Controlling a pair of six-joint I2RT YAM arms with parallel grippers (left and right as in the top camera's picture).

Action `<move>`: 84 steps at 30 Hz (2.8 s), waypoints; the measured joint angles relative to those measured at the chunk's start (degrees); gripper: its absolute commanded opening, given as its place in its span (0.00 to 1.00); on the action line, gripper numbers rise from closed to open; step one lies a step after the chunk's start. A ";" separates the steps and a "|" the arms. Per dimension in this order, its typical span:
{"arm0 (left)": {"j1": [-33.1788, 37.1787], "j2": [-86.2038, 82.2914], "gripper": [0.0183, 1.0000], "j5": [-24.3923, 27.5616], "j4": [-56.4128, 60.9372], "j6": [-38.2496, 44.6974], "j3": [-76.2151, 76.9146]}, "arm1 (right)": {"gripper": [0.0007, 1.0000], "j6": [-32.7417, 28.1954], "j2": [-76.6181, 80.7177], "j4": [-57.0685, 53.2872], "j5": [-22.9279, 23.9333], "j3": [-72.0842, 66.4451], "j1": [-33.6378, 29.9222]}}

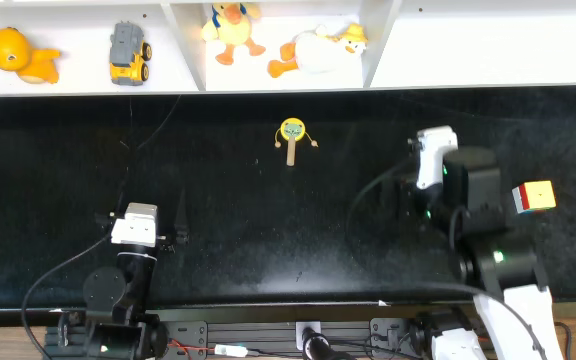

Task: Store Toys

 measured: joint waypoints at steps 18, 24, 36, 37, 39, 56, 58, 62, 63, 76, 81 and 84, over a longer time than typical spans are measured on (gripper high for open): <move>0.00 0.00 1.00 0.00 0.00 0.00 0.00 | 1.00 4.59 20.31 8.07 24.41 6.10 12.76; 0.00 0.00 1.00 0.00 0.00 0.00 0.00 | 0.99 10.38 23.21 8.81 28.48 6.88 21.16; 0.00 0.00 1.00 0.00 0.00 0.00 -0.02 | 1.00 16.59 33.48 13.35 30.16 8.94 30.99; 0.00 0.00 1.00 0.00 0.00 0.00 -0.02 | 1.00 17.16 34.03 13.42 30.16 9.51 31.74; 0.00 0.00 1.00 0.00 0.00 0.00 0.00 | 1.00 17.99 34.99 14.14 30.21 10.71 33.42; 0.00 0.00 1.00 0.00 0.00 0.00 0.00 | 1.00 24.44 38.36 17.70 32.41 13.16 38.56; 0.00 0.00 1.00 0.00 0.00 0.00 -0.02 | 0.99 24.52 39.47 18.43 32.06 13.16 38.42; 0.00 0.00 1.00 0.00 0.00 0.00 -0.02 | 1.00 24.76 41.79 18.86 31.63 13.16 38.21; 0.00 0.00 1.00 0.00 0.00 0.00 -0.02 | 1.00 24.90 42.05 18.86 31.54 13.16 38.21; 0.00 0.00 1.00 0.00 0.00 0.00 -0.02 | 1.00 25.35 47.08 24.09 30.62 13.18 37.20; 0.00 0.00 1.00 0.00 0.00 0.00 -0.02 | 1.00 27.04 50.36 28.20 29.75 13.20 35.30; 0.00 0.00 1.00 0.00 0.00 0.00 -0.02 | 1.00 28.83 51.56 28.24 29.59 13.20 34.69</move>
